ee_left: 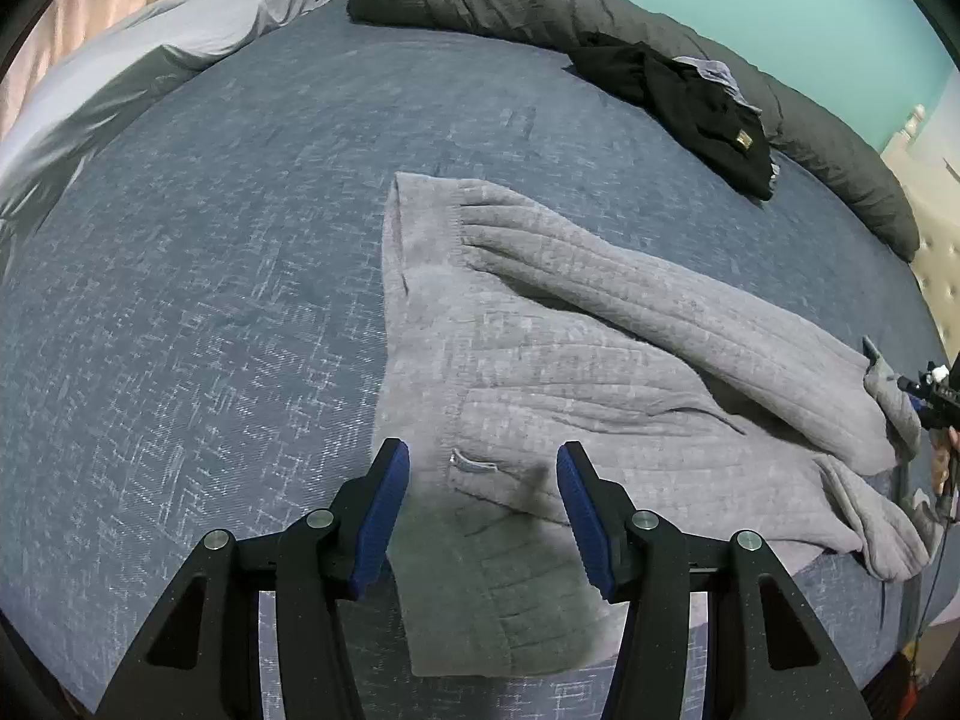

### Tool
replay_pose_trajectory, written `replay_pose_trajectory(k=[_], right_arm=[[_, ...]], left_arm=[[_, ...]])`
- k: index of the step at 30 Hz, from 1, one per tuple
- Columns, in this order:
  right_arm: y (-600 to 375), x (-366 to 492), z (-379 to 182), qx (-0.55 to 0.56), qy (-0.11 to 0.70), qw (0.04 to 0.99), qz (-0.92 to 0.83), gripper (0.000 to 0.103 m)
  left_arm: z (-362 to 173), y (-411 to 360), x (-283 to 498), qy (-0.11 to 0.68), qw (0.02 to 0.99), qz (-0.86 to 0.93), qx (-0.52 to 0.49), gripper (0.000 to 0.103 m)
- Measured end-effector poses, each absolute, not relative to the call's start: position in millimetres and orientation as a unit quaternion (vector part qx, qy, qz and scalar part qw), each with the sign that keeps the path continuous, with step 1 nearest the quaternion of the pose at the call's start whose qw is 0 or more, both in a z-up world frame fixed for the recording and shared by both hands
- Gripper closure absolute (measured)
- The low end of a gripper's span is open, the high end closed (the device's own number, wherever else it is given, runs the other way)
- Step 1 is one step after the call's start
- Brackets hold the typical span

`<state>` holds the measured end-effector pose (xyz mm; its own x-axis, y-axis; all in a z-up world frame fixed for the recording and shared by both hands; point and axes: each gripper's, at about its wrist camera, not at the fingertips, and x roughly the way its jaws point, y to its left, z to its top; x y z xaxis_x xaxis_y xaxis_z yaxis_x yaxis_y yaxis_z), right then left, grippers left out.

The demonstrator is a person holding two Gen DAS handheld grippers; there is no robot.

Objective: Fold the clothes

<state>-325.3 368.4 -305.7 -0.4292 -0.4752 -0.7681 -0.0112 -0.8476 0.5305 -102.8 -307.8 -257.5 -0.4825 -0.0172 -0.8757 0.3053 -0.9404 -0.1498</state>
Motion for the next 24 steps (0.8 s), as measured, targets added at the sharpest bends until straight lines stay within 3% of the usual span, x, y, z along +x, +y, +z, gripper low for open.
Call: replay_pose_trajectory(k=[1,4,14,24], right_arm=[[366,-326,-304,0.512,-0.232,0.147,-0.814,0.084],[380,-321,-290,0.486,-0.225,0.143,-0.832,0.093],[461,-298,-229,0.411,-0.174,0.043,-0.894,0.094],[516,-279,-208,0.37,-0.132,-0.039,-0.919,0.096]], left_arm=[[-257,-309,-102,0.144,0.096,-0.849,0.5,0.047],[-255,-310,-100,0.143,0.098,-0.849,0.499,0.047],[-255,-309,-97,0.144,0.101,-0.847,0.502,0.047],[-252,-295,-103,0.137,0.095,-0.848,0.503,0.047]])
